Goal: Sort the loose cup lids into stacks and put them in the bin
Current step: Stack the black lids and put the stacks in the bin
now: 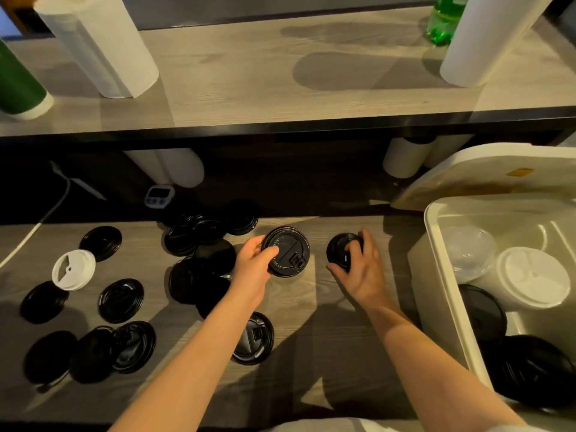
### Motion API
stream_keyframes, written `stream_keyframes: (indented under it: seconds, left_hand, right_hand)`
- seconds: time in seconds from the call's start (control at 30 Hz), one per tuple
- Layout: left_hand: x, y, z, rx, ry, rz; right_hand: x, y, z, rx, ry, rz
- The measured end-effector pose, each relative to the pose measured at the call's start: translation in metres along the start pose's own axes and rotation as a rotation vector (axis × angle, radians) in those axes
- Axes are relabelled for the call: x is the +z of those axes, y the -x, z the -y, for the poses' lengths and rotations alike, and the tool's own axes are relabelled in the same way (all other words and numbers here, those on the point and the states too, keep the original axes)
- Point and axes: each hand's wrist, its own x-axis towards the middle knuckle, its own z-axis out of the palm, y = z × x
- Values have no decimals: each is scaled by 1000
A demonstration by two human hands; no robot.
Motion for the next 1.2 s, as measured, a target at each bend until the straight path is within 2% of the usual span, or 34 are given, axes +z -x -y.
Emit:
stream_keyframes:
  seconds: [0.2, 0.37, 0.5, 0.63, 0.73, 0.8, 1.03, 1.2]
  left_hand:
    - [-1, -1, 9, -73, 35, 4]
    - [3, 8, 7, -103, 101, 12]
    - [4, 17, 7, -130, 127, 27]
    - [5, 29, 6, -171, 152, 30]
    - [0, 40, 5, -229, 296, 119]
    - [-3, 47, 4, -247, 293, 167]
    - [-10, 75, -5, -70, 159, 369]
    - [-4, 87, -18, 2, 59, 438]
  right_hand:
    - [-7, -12, 2, -28, -18, 38]
    - [-31, -1, 32, 29, -635, 15]
    - [-46, 28, 61, -116, -742, 5]
    - [-51, 50, 78, -262, -667, 14]
    - [-54, 60, 82, -336, -547, 28]
    - [-55, 65, 81, -375, -497, 32]
    - [-60, 81, 82, -444, -466, 49]
    - [-80, 89, 70, -515, -384, 31]
